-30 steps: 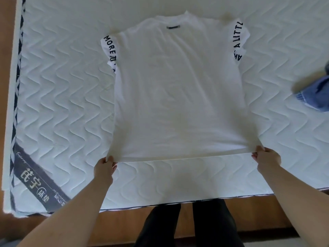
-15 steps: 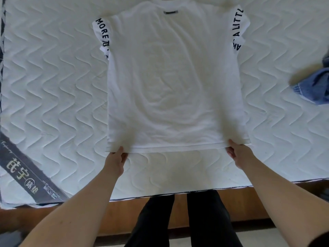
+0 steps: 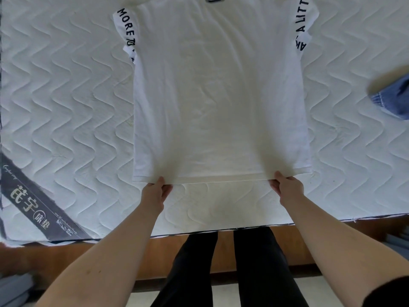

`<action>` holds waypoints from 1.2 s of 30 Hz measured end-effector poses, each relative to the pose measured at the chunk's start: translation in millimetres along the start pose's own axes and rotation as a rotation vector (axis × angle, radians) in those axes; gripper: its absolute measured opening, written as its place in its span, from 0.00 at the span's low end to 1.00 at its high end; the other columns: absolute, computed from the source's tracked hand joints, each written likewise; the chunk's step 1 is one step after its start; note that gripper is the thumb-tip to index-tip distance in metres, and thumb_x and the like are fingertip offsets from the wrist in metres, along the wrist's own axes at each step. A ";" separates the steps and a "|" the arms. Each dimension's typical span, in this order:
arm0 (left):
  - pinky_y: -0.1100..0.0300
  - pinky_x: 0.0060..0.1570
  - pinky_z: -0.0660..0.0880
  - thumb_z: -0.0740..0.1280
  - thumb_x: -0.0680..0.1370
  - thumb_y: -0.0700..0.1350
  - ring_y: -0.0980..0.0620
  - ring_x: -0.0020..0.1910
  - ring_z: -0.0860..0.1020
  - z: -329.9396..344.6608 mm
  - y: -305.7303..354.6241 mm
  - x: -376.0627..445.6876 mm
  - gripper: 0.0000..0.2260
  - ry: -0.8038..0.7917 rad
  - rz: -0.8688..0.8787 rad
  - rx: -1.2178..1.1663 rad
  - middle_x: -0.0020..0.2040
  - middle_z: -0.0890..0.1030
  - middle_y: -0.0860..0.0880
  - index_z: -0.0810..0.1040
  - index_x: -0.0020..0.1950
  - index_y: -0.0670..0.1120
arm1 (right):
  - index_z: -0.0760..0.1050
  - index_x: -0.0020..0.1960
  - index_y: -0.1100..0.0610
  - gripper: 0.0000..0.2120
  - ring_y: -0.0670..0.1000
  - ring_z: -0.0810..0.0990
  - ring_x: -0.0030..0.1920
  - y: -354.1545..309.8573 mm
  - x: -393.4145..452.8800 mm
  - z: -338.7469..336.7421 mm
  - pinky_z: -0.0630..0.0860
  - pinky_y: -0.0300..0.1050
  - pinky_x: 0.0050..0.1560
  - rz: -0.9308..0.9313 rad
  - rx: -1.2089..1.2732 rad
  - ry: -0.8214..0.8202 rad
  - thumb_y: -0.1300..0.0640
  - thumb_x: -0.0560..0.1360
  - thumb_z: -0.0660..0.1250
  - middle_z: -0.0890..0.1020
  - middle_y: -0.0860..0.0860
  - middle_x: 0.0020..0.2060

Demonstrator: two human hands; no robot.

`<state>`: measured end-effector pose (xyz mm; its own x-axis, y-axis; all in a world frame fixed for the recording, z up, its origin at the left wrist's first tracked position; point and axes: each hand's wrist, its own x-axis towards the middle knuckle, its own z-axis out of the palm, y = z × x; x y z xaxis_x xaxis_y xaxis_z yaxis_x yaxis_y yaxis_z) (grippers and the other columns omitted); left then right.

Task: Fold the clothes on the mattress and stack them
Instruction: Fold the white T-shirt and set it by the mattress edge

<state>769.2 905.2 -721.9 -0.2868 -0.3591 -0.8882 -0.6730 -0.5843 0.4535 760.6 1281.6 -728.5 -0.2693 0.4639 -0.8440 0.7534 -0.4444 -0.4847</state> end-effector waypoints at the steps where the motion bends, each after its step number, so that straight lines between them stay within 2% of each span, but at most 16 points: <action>1: 0.56 0.54 0.77 0.66 0.80 0.39 0.51 0.44 0.81 -1.6 -3.9 -2.4 0.05 0.015 0.004 0.012 0.47 0.81 0.45 0.75 0.55 0.39 | 0.79 0.46 0.59 0.03 0.50 0.85 0.40 2.2 -1.1 -3.6 0.80 0.36 0.34 0.014 -0.011 0.016 0.61 0.74 0.73 0.85 0.55 0.43; 6: 0.60 0.39 0.81 0.67 0.80 0.40 0.51 0.41 0.82 -18.7 -22.4 -11.6 0.09 0.083 0.025 0.134 0.47 0.82 0.43 0.75 0.58 0.38 | 0.78 0.43 0.60 0.08 0.47 0.80 0.30 10.4 -7.4 -17.9 0.76 0.36 0.30 0.067 -0.117 0.041 0.56 0.74 0.74 0.84 0.53 0.35; 8: 0.60 0.41 0.82 0.69 0.79 0.44 0.50 0.40 0.81 -26.5 -17.3 -11.5 0.14 0.145 0.053 0.173 0.47 0.82 0.41 0.75 0.59 0.37 | 0.77 0.43 0.58 0.09 0.49 0.80 0.35 6.9 -9.4 -23.6 0.77 0.39 0.40 0.054 -0.103 0.051 0.53 0.74 0.74 0.84 0.53 0.37; 11: 0.59 0.43 0.81 0.71 0.77 0.49 0.50 0.40 0.80 -43.2 1.2 -5.4 0.19 0.220 0.102 0.164 0.49 0.80 0.40 0.74 0.61 0.37 | 0.76 0.58 0.58 0.17 0.49 0.83 0.43 -6.7 -9.3 -32.3 0.80 0.44 0.55 -0.002 0.097 0.112 0.53 0.74 0.74 0.83 0.52 0.45; 13: 0.61 0.39 0.79 0.69 0.78 0.49 0.52 0.38 0.79 -52.6 14.2 0.8 0.19 0.229 0.113 0.182 0.44 0.80 0.44 0.75 0.62 0.37 | 0.72 0.67 0.57 0.23 0.48 0.82 0.45 -18.6 -8.3 -36.7 0.79 0.46 0.59 -0.005 0.182 0.137 0.52 0.75 0.72 0.82 0.51 0.47; 15: 0.62 0.35 0.79 0.68 0.79 0.48 0.53 0.38 0.78 -59.4 25.3 8.3 0.18 0.224 0.132 0.227 0.41 0.78 0.46 0.75 0.64 0.38 | 0.68 0.72 0.55 0.24 0.47 0.81 0.45 -28.4 -4.8 -38.7 0.78 0.46 0.61 0.014 0.232 0.146 0.52 0.78 0.68 0.80 0.51 0.51; 18: 0.64 0.35 0.78 0.68 0.79 0.47 0.54 0.38 0.77 -64.4 33.6 18.7 0.17 0.210 0.132 0.396 0.46 0.78 0.44 0.74 0.65 0.40 | 0.61 0.76 0.51 0.23 0.52 0.80 0.54 -40.3 -1.9 -36.7 0.78 0.46 0.60 0.028 0.204 0.156 0.55 0.82 0.61 0.75 0.52 0.61; 20: 0.62 0.38 0.77 0.68 0.80 0.47 0.53 0.39 0.76 -65.3 35.7 22.3 0.17 0.185 0.118 0.478 0.47 0.78 0.44 0.74 0.65 0.39 | 0.64 0.72 0.47 0.23 0.52 0.79 0.54 -44.9 -2.2 -33.7 0.79 0.44 0.57 0.047 0.221 0.202 0.55 0.80 0.65 0.75 0.52 0.62; 23: 0.58 0.43 0.77 0.67 0.80 0.44 0.51 0.41 0.78 -70.2 37.0 24.1 0.16 0.150 0.124 0.500 0.43 0.78 0.44 0.73 0.65 0.37 | 0.74 0.58 0.50 0.09 0.50 0.80 0.52 -48.6 0.2 -33.9 0.79 0.43 0.56 0.051 0.222 0.237 0.55 0.77 0.67 0.80 0.52 0.59; 24: 0.57 0.45 0.77 0.66 0.80 0.44 0.49 0.43 0.79 -72.7 37.3 22.8 0.16 0.137 0.129 0.508 0.45 0.79 0.43 0.73 0.65 0.37 | 0.76 0.56 0.51 0.08 0.49 0.81 0.49 -49.4 1.8 -35.6 0.79 0.43 0.57 0.061 0.213 0.239 0.56 0.77 0.66 0.81 0.53 0.59; 26: 0.55 0.47 0.77 0.66 0.81 0.44 0.45 0.49 0.79 -77.4 36.9 18.9 0.16 0.123 0.144 0.533 0.50 0.80 0.40 0.73 0.65 0.37 | 0.77 0.61 0.55 0.11 0.48 0.80 0.43 -46.9 7.8 -42.1 0.79 0.44 0.58 0.038 0.144 0.221 0.59 0.79 0.64 0.81 0.54 0.58; 27: 0.54 0.47 0.77 0.65 0.81 0.44 0.45 0.51 0.79 -79.4 35.9 16.9 0.15 0.122 0.155 0.552 0.51 0.80 0.39 0.73 0.64 0.37 | 0.76 0.62 0.57 0.13 0.47 0.80 0.41 -45.3 10.3 -46.6 0.79 0.45 0.57 0.014 0.090 0.231 0.59 0.78 0.65 0.82 0.55 0.55; 29: 0.57 0.43 0.76 0.66 0.81 0.44 0.45 0.50 0.79 -83.8 32.4 14.2 0.14 0.130 0.171 0.587 0.50 0.81 0.40 0.74 0.63 0.38 | 0.79 0.58 0.56 0.11 0.47 0.81 0.40 -41.4 12.1 -57.5 0.80 0.44 0.53 0.016 0.044 0.274 0.56 0.76 0.69 0.83 0.52 0.44; 31: 0.58 0.40 0.75 0.66 0.80 0.43 0.45 0.48 0.80 -90.3 27.6 12.9 0.13 0.143 0.172 0.629 0.49 0.81 0.40 0.75 0.62 0.38 | 0.80 0.53 0.55 0.08 0.48 0.82 0.42 -35.7 14.0 -69.7 0.79 0.45 0.55 0.015 -0.026 0.265 0.55 0.75 0.71 0.82 0.51 0.40; 33: 0.58 0.39 0.76 0.67 0.80 0.43 0.46 0.44 0.80 -98.2 22.2 12.3 0.13 0.160 0.168 0.685 0.47 0.81 0.40 0.75 0.61 0.37 | 0.79 0.55 0.57 0.10 0.52 0.81 0.47 -30.4 16.2 -80.5 0.78 0.49 0.57 -0.008 -0.182 0.251 0.54 0.75 0.70 0.81 0.52 0.43; 36: 0.55 0.40 0.77 0.67 0.80 0.44 0.46 0.42 0.80 -106.9 14.1 12.6 0.15 0.175 0.162 0.800 0.45 0.82 0.42 0.75 0.62 0.37 | 0.79 0.54 0.56 0.10 0.56 0.81 0.49 -30.5 11.7 -88.2 0.76 0.48 0.48 -0.037 -0.372 0.289 0.53 0.75 0.69 0.83 0.58 0.50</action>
<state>828.9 814.6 -718.8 -0.3558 -0.5407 -0.7623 -0.9327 0.1537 0.3263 787.4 1368.2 -703.4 -0.1616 0.6915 -0.7040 0.9246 -0.1432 -0.3530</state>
